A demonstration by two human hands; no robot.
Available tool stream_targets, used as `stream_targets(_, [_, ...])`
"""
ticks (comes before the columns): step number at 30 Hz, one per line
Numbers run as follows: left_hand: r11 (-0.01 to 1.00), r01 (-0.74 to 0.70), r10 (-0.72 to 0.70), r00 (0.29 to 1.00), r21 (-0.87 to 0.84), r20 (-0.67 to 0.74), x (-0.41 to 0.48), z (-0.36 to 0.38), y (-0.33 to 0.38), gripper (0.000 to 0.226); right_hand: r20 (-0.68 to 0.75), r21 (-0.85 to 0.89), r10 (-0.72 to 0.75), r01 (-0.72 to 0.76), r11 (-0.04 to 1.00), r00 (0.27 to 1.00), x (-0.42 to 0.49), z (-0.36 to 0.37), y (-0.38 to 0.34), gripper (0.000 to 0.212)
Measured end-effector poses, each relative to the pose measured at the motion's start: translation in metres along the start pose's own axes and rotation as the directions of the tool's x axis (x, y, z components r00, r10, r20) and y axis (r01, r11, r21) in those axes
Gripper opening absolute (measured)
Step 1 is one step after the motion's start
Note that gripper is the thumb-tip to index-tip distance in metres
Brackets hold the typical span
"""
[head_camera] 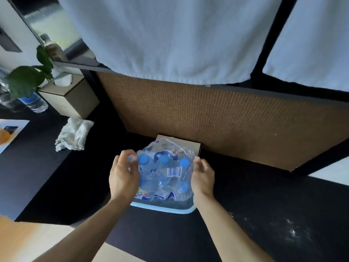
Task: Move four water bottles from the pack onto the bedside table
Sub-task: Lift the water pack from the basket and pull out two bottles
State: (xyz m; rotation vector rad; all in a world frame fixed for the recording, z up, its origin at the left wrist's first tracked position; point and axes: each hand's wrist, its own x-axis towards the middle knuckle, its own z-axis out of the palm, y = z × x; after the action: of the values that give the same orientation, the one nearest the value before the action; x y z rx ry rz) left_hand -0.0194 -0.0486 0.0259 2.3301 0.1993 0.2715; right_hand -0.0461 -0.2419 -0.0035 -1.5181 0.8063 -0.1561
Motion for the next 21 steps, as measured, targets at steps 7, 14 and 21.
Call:
stream_targets(7, [0.978,-0.118,0.101,0.99,-0.175,-0.099,-0.019,-0.025,0.108,0.007,-0.085,0.166,-0.243,0.254,0.953,0.966,-0.028,-0.086,-0.055,0.042])
stream_targets(14, [0.907,-0.024,0.039,0.999,-0.42,0.027,-0.086,0.03,0.17,0.018,-0.245,0.156,-0.235,0.278,0.948,0.94,-0.032,-0.198,-0.054,0.048])
stream_targets(21, [0.911,0.083,0.011,0.974,-0.404,0.225,-0.147,0.132,0.169,0.014,-0.306,0.021,-0.13,0.143,0.99,0.943,-0.005,-0.293,0.017,0.04])
